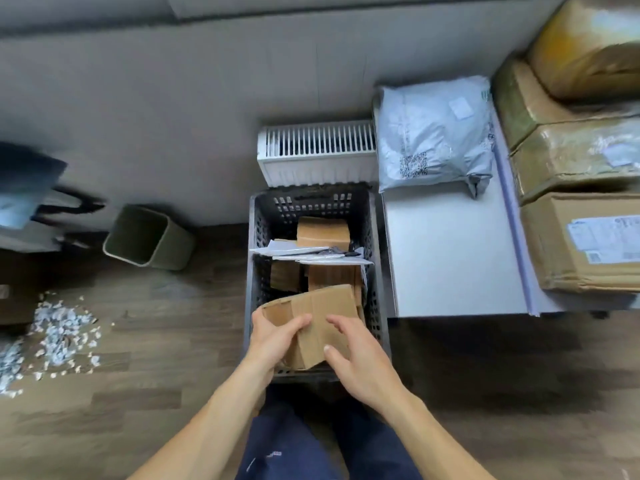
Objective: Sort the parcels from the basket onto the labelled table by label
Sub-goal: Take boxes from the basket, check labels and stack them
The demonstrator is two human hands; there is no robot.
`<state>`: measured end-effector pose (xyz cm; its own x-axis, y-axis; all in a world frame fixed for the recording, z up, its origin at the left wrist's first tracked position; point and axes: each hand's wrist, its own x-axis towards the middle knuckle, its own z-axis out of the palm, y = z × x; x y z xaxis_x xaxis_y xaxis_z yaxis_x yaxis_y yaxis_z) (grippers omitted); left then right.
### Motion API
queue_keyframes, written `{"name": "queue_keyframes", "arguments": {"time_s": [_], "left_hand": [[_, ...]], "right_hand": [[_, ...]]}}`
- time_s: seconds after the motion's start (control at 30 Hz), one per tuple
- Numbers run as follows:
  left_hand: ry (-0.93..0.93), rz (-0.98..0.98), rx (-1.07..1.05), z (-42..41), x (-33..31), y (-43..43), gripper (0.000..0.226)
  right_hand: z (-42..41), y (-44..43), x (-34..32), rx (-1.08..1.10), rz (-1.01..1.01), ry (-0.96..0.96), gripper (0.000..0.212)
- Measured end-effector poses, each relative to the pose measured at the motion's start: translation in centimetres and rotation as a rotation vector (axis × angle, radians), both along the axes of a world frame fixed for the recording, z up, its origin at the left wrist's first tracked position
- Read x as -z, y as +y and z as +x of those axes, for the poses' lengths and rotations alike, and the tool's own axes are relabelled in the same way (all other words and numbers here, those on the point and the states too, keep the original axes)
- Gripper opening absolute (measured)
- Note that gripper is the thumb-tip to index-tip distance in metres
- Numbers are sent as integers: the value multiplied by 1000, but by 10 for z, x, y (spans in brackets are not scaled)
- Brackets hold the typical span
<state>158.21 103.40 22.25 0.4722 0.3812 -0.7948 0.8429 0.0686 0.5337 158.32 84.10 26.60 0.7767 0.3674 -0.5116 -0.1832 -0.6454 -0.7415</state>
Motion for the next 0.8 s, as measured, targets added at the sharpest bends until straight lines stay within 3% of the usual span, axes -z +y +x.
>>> {"name": "queue_keyframes", "arguments": {"time_s": [0.13,0.3,0.5,0.6,0.7,0.8], "left_hand": [[-59,-12,-210,1,-59,-10,104],[-194,-84,-357,21,-119,-25,138],[-366,-312,-435,50,-193,-28,92],[-466,-416,-425,59,-244,-26,89],[-587,-522,-380,62,-297,-24,102],[-708,-578,-288,56,-349,-20,84]], "right_hand": [[-4,2,-40,-80,44,-208,71],[-1,8,-75,-196,-25,-550,100],[14,17,-118,-95,-97,-890,114],[28,21,-152,-59,-93,-1072,117],[48,22,-198,-34,-106,-1269,116],[63,27,-254,8,-155,-1440,108]]}}
